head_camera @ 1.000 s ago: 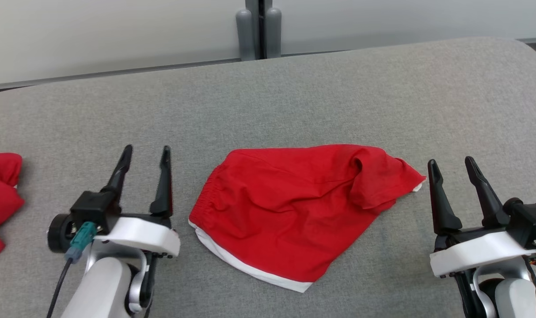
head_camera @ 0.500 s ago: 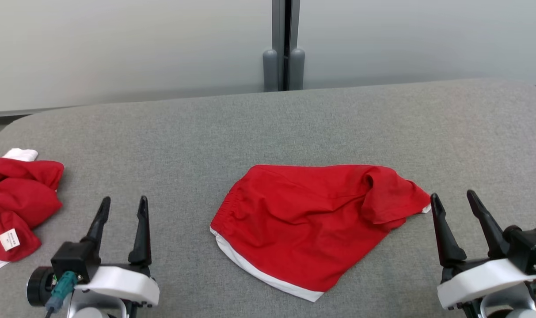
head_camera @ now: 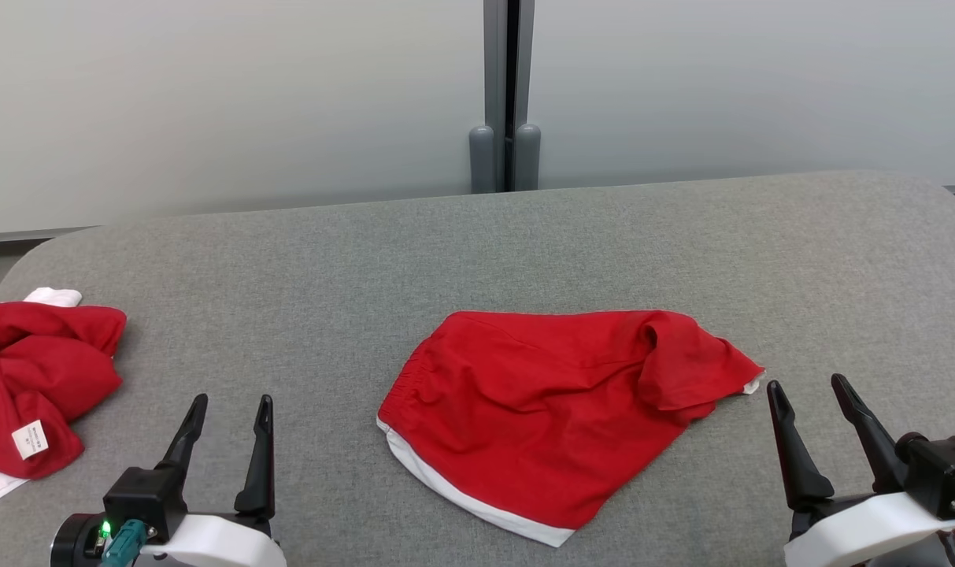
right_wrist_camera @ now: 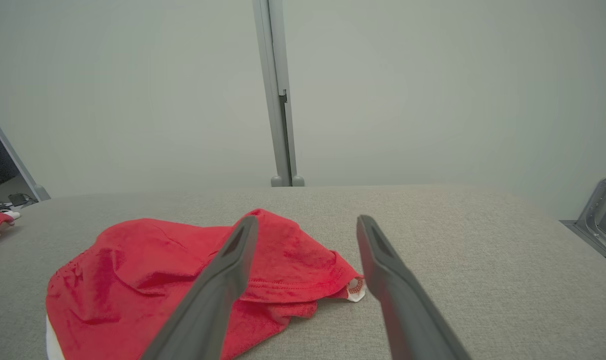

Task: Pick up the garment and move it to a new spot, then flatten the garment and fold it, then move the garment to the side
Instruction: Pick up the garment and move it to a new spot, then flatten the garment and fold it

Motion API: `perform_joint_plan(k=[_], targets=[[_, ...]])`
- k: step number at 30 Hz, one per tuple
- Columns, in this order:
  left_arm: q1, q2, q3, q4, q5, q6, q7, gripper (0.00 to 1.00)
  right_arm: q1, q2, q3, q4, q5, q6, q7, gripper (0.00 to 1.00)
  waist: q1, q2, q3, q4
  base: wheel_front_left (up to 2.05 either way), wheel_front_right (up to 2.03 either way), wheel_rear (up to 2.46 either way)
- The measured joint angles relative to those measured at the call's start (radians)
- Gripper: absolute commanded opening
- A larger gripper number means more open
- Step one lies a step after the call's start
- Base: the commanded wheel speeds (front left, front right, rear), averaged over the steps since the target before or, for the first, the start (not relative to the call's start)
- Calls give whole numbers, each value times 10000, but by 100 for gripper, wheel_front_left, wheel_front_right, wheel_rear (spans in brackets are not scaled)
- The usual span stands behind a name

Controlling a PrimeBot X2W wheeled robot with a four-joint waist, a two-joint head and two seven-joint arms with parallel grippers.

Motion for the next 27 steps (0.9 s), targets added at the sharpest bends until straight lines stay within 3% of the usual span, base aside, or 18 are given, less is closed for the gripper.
perform_joint_plan(k=[27], targets=[[-100,58,-169,-65,-31,67,-19,100,-17,88,35,-117,4,0,88,100,0,0,321,49,0,0,0]])
